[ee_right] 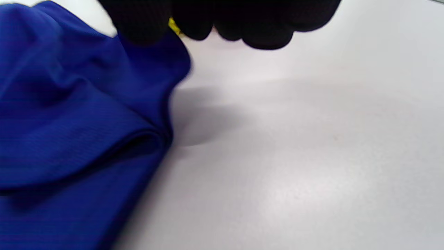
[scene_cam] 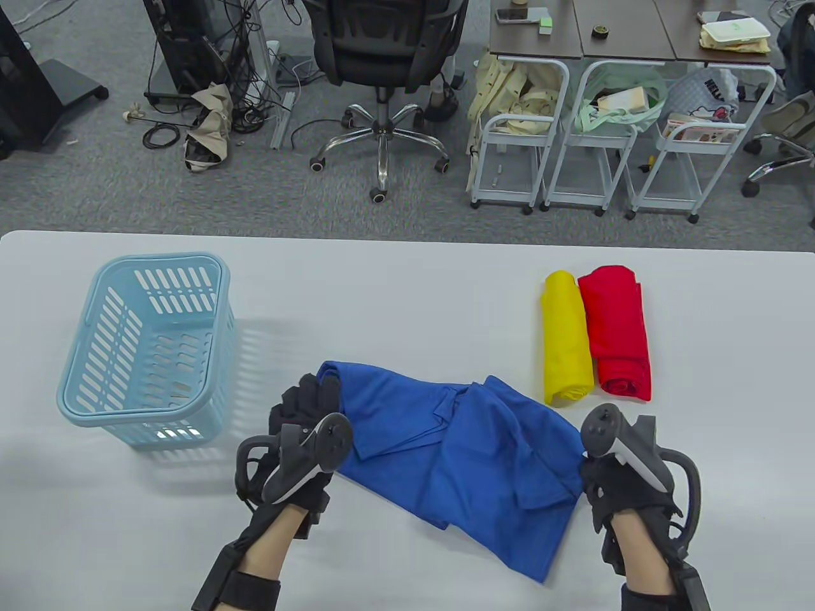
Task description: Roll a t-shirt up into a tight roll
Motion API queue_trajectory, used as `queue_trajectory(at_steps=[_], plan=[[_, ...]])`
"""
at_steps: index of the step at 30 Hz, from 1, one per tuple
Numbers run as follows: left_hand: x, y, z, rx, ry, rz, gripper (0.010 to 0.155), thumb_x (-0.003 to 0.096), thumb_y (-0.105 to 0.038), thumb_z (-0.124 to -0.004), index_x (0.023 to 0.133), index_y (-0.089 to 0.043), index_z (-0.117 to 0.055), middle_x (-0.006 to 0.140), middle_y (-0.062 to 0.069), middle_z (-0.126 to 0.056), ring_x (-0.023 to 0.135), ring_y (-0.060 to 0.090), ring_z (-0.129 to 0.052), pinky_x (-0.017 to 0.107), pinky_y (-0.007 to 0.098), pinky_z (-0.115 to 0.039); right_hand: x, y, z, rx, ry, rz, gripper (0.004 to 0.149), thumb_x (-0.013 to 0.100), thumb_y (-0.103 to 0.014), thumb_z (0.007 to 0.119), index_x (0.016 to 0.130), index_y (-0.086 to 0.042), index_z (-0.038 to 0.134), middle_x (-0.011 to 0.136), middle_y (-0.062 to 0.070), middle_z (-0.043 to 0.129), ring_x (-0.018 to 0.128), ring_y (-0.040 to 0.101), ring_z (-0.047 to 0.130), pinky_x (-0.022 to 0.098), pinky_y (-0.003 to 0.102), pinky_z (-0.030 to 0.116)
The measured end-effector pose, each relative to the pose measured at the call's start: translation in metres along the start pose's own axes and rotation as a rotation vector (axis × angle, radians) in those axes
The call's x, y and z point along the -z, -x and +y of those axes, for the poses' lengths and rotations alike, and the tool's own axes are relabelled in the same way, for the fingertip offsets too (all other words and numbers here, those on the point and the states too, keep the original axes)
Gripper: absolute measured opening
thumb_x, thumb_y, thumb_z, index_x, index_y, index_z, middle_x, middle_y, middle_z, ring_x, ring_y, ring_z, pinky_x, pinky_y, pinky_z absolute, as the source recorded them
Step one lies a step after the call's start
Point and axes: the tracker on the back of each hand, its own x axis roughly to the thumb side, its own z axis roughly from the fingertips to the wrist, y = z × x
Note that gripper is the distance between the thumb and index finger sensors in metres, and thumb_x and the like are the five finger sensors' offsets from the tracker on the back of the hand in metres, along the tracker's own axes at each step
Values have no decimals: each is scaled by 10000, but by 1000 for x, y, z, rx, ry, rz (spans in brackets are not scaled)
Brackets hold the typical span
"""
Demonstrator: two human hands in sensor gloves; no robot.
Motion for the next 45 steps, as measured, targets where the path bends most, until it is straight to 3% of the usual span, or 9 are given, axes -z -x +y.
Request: queue_trajectory(at_steps=[4, 7, 11, 20, 27, 31, 35, 40, 45], plan=[[4, -41, -41, 78, 359, -142, 613, 598, -517, -517, 1168, -292, -489, 1223, 145, -592, 1077, 426, -659, 740, 596, -621, -10, -33, 5, -18, 84, -230, 637, 591, -428, 591, 1139, -226, 337, 1186, 167, 209, 1076, 459, 360, 730, 598, 415], [6, -47, -76, 286, 618, -159, 721, 572, -606, -430, 1174, -310, -167, 1250, 181, -151, 1124, 485, -299, 786, 624, -466, -10, -70, 33, 22, -128, -570, 661, 579, -444, 606, 1142, -281, 300, 1202, 96, 185, 1118, 441, 230, 745, 621, 346], [17, -19, -72, 263, 584, -105, 744, 541, -661, -462, 1158, -384, -153, 1264, 109, -133, 1153, 439, -276, 795, 638, -430, 4, -69, 53, -100, -274, -424, 755, 550, -490, 616, 1112, -241, 178, 1146, 78, 118, 1074, 382, 159, 740, 571, 370], [25, 40, -44, 302, 377, 244, 601, 614, -496, -505, 1181, -338, -385, 1263, 190, -334, 1113, 458, -498, 773, 611, -522, -5, -38, 16, -68, -68, -192, 532, 550, -477, 668, 985, -177, 730, 913, 102, 856, 722, 265, 941, 533, 465, 747], [36, 11, -67, 16, 570, 170, 863, 512, -704, -366, 1213, -217, -246, 1249, 293, -186, 1097, 590, -287, 763, 703, -392, 6, -68, 43, -86, -168, -403, 763, 536, -474, 711, 1137, -283, 279, 1185, 108, 169, 1102, 447, 230, 740, 611, 356], [69, 11, -73, 240, 647, 201, 880, 478, -722, -384, 1152, -275, -36, 1226, 225, -38, 1112, 538, -181, 763, 710, -344, 9, -69, 48, -111, -205, -394, 775, 534, -481, 701, 1123, -269, 245, 1164, 118, 182, 1079, 431, 226, 737, 592, 380], [92, 4, -48, 423, 447, 309, 754, 575, -514, -623, 1157, -300, -195, 1234, 171, -109, 1126, 477, -198, 790, 654, -320, -14, -75, 25, -25, -124, -496, 557, 546, -481, 682, 1025, -198, 670, 964, 83, 822, 822, 286, 885, 573, 464, 732], [72, -12, -44, 208, 507, 170, 750, 552, -619, -403, 1190, -244, -285, 1264, 183, -335, 1138, 462, -412, 799, 617, -422, -25, -89, 31, -96, -78, -560, 628, 556, -467, 686, 1108, -233, 500, 1123, 115, 580, 986, 354, 672, 671, 515, 604], [53, -18, -93, 275, 760, 53, 847, 474, -689, -219, 1049, -204, 170, 1108, 258, 177, 1025, 545, 21, 757, 649, -198, -16, -114, 57, -140, -197, -622, 760, 552, -479, 684, 1139, -287, 240, 1198, 84, 247, 1111, 386, 329, 745, 582, 415]])
